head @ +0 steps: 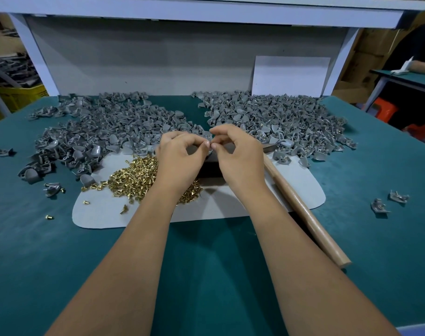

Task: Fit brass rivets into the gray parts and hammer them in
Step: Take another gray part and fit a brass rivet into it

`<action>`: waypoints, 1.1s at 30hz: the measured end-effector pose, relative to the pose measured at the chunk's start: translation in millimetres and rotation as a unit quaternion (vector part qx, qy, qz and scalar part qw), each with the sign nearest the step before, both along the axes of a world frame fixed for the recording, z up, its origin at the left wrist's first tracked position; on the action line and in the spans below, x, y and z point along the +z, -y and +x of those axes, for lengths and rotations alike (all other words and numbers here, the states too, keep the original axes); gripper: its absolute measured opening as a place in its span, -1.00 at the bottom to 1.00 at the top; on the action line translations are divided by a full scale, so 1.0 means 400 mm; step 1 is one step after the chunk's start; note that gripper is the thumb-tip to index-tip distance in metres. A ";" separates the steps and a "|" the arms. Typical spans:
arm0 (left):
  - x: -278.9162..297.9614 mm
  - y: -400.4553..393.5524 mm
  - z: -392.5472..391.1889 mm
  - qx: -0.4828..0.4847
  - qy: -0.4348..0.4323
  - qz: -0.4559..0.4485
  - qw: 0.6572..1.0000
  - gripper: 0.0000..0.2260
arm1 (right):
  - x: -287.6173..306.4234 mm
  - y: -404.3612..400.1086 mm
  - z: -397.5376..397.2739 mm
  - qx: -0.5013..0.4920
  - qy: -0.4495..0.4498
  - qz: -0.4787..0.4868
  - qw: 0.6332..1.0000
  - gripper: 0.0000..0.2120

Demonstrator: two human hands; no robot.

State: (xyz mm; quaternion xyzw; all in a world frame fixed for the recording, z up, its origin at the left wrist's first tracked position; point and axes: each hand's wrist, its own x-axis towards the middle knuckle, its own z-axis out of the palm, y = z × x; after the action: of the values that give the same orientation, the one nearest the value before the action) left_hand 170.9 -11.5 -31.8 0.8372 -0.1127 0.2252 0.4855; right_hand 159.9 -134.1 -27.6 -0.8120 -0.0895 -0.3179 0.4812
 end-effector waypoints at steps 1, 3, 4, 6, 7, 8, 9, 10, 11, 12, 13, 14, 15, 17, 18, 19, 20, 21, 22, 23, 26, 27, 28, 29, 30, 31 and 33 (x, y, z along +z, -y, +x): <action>0.000 0.000 0.000 0.002 -0.003 -0.003 1.000 -0.89 | 0.000 -0.001 0.000 -0.001 0.002 -0.001 1.000 -0.70; -0.001 0.002 -0.001 0.003 -0.008 -0.012 1.000 -0.86 | -0.002 -0.002 0.000 -0.001 0.000 -0.005 1.000 -0.71; -0.002 0.002 -0.001 0.002 -0.009 -0.015 1.000 -0.85 | -0.005 -0.002 0.000 0.000 -0.001 -0.005 1.000 -0.71; -0.004 0.001 0.002 0.002 -0.008 -0.015 1.000 -0.84 | -0.007 -0.001 0.002 0.001 -0.005 0.001 1.000 -0.73; -0.005 0.000 0.004 0.001 -0.008 -0.017 1.000 -0.84 | -0.007 -0.001 0.003 0.002 -0.010 0.005 1.000 -0.75; -0.006 -0.001 0.005 -0.001 -0.008 -0.020 1.000 -0.85 | -0.006 -0.002 0.003 0.002 -0.014 0.008 1.000 -0.79; -0.006 -0.002 0.006 -0.005 -0.008 -0.026 1.000 -0.87 | -0.006 -0.001 0.003 0.002 -0.017 0.009 1.000 -0.83; -0.006 -0.002 0.006 -0.009 -0.009 -0.031 0.999 -0.88 | -0.004 0.000 0.004 0.004 -0.017 0.011 1.000 -0.86; -0.006 -0.004 0.006 -0.013 -0.011 -0.035 0.999 -0.89 | -0.004 0.001 0.003 0.007 -0.017 0.014 1.000 -0.87; -0.005 -0.006 0.008 -0.018 -0.014 -0.039 0.999 -0.89 | -0.003 0.004 0.002 0.010 -0.020 0.018 1.000 -0.88; -0.004 -0.010 0.011 -0.024 -0.022 -0.050 0.998 -0.88 | -0.004 0.005 0.001 0.010 -0.025 0.024 0.999 -0.88; -0.003 -0.015 0.015 -0.029 -0.036 -0.069 0.997 -0.88 | -0.003 0.008 0.001 0.006 -0.033 0.030 0.999 -0.88; -0.002 -0.021 0.018 -0.030 -0.053 -0.088 0.994 -0.87 | -0.004 0.011 0.002 0.000 -0.042 0.038 0.998 -0.88; -0.005 -0.032 0.026 -0.004 -0.076 -0.082 0.994 -0.85 | -0.006 0.015 0.005 -0.013 -0.059 0.051 0.997 -0.88; -0.009 -0.037 0.028 0.013 -0.081 -0.062 0.995 -0.82 | -0.006 0.018 0.006 -0.016 -0.065 0.054 0.996 -0.87; -0.014 -0.039 0.030 0.023 -0.083 -0.037 0.996 -0.78 | -0.007 0.019 0.008 -0.018 -0.070 0.055 0.996 -0.87; -0.017 -0.038 0.030 0.029 -0.080 -0.008 0.996 -0.77 | -0.008 0.020 0.010 -0.018 -0.075 0.054 0.995 -0.87; -0.020 -0.035 0.031 0.027 -0.074 0.019 0.997 -0.78 | -0.009 0.020 0.011 -0.018 -0.081 0.052 0.995 -0.88; -0.021 -0.030 0.032 0.021 -0.066 0.041 0.997 -0.82 | -0.010 0.019 0.013 -0.017 -0.087 0.048 0.995 -0.89; -0.022 -0.026 0.031 0.018 -0.057 0.060 0.996 -0.85 | -0.012 0.019 0.014 -0.017 -0.090 0.042 0.995 -0.90; -0.020 -0.019 0.032 0.025 -0.037 0.091 0.995 -0.91 | -0.014 0.020 0.018 -0.018 -0.102 0.022 0.994 -0.91; -0.020 -0.019 0.032 0.026 -0.030 0.094 0.995 -0.92 | -0.015 0.020 0.018 -0.018 -0.108 0.014 0.994 -0.91; -0.021 -0.018 0.032 0.024 -0.024 0.093 0.995 -0.92 | -0.014 0.021 0.019 -0.019 -0.113 0.005 0.993 -0.91; -0.022 -0.018 0.030 0.022 -0.018 0.093 0.995 -0.92 | -0.013 0.021 0.019 -0.020 -0.116 -0.006 0.993 -0.90; -0.024 -0.017 0.030 0.020 -0.014 0.093 0.995 -0.91 | -0.011 0.020 0.020 -0.022 -0.118 -0.021 0.993 -0.90; -0.025 -0.017 0.029 0.020 -0.012 0.095 0.995 -0.91 | -0.010 0.020 0.020 -0.023 -0.118 -0.039 0.992 -0.90; -0.028 -0.015 0.027 0.020 -0.007 0.099 0.995 -0.91 | -0.007 0.021 0.018 -0.027 -0.109 -0.091 0.989 -0.90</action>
State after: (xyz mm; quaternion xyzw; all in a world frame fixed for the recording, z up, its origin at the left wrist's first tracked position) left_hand 181.9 -5.5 -43.0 0.8847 -0.1144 0.2163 0.3969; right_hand 167.2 -142.6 -30.5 -0.8844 -0.0430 -0.2308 0.4034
